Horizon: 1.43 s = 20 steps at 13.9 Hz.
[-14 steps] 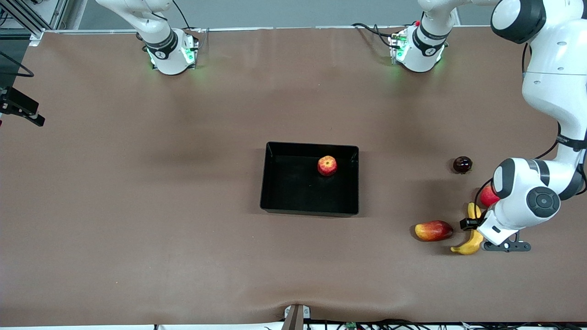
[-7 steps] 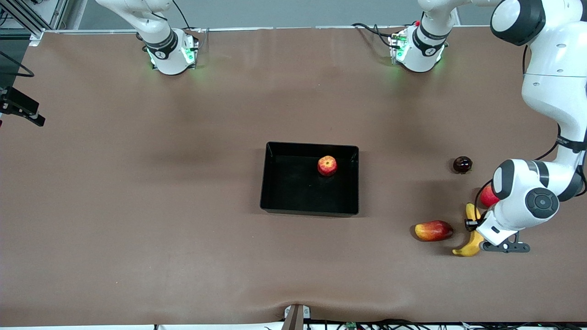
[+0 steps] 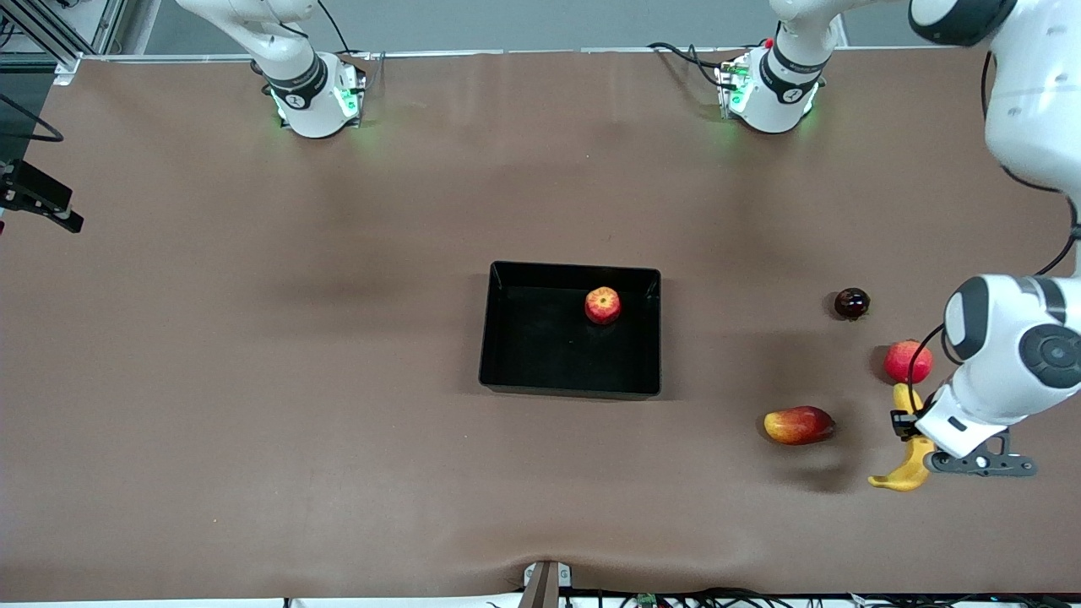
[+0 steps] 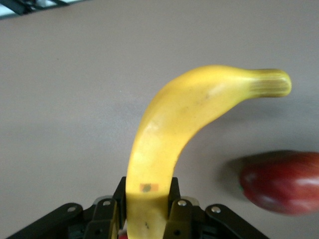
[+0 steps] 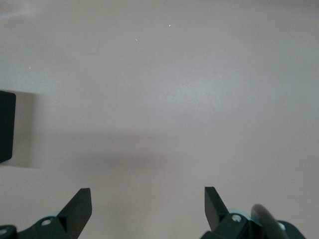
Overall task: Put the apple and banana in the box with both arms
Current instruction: 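Grasp the banana with the left gripper and lift it, then carry the banana over the box and lower it inside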
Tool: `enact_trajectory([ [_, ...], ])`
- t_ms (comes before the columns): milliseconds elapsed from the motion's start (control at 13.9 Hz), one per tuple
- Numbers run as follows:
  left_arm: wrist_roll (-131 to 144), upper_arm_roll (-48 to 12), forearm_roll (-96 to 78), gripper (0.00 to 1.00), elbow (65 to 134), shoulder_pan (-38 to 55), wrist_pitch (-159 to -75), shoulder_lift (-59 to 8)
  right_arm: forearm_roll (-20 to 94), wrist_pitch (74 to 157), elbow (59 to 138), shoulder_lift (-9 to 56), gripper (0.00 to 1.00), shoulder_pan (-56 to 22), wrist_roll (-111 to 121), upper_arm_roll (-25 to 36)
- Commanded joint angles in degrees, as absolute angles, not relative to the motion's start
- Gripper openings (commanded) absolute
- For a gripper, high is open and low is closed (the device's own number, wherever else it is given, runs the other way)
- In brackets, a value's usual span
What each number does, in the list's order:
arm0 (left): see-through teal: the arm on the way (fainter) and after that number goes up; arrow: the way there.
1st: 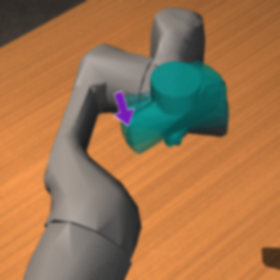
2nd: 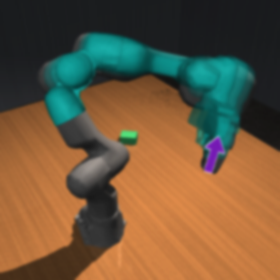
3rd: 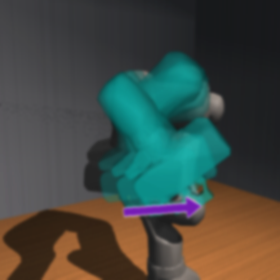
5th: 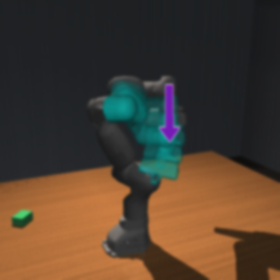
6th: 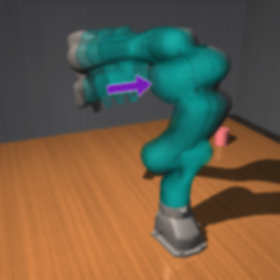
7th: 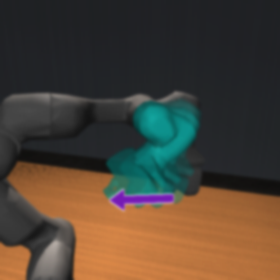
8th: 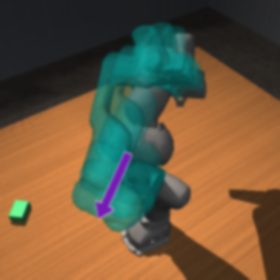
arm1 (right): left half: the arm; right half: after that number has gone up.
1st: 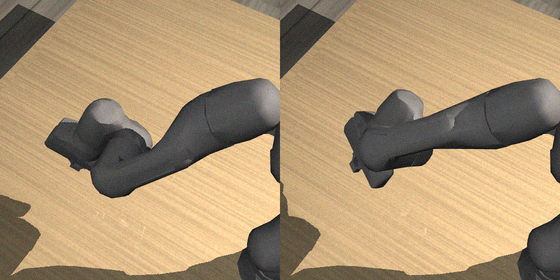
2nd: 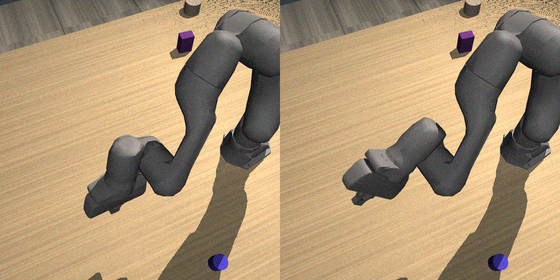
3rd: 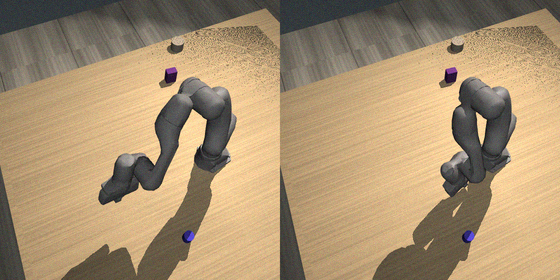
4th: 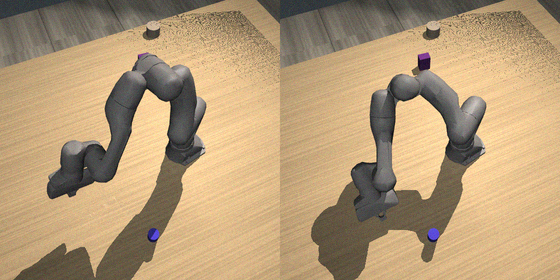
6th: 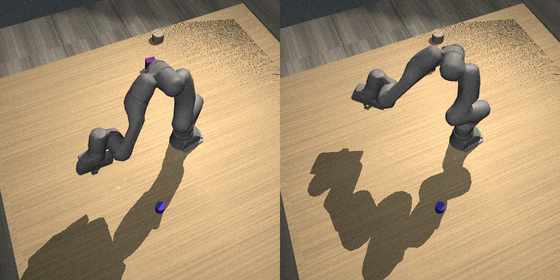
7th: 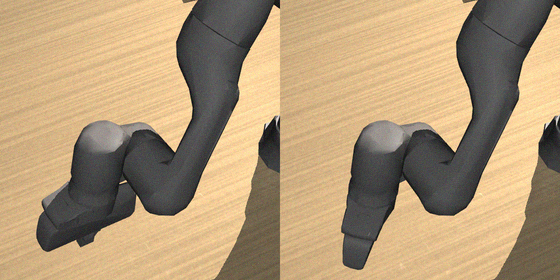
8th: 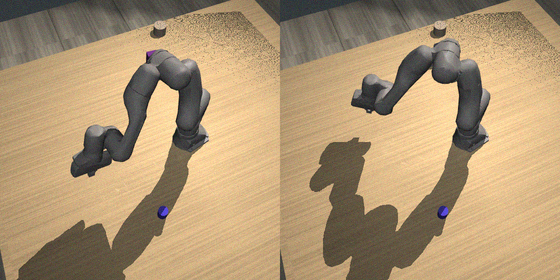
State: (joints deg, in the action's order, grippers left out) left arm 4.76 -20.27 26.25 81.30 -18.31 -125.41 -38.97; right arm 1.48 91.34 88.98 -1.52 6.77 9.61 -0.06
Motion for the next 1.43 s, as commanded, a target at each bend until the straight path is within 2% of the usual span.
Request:
enact_trajectory([
  [0,5.5,-22.9,27.0,0.0,82.8,-16.1,-117.9,-32.2,2.2,90.6,87.8,-1.2,1.0,7.1,9.0,-0.4],
  [287,15.0,-31.0,24.5,0.0,82.9,-15.2,-111.2,-28.8,2.3,90.5,87.8,-1.2,1.0,7.1,9.0,-0.4],
  [502,30.7,-37.5,24.4,0.0,83.2,-12.8,-110.5,-29.4,2.3,90.5,87.8,-1.2,1.0,7.2,9.0,-0.4],
  [789,48.6,-37.7,24.5,0.0,85.5,-2.7,-109.6,-30.2,2.3,90.5,87.7,-1.2,1.0,7.2,9.0,-0.4],
  [1076,58.7,-36.9,28.5,0.0,85.1,7.6,-111.7,-36.5,2.2,89.8,87.7,-1.3,1.0,7.2,8.9,-0.4],
  [1363,67.8,-36.5,31.5,0.0,83.1,13.6,-114.3,-41.6,2.2,89.3,87.7,-1.3,1.0,7.1,7.8,-0.4],
])
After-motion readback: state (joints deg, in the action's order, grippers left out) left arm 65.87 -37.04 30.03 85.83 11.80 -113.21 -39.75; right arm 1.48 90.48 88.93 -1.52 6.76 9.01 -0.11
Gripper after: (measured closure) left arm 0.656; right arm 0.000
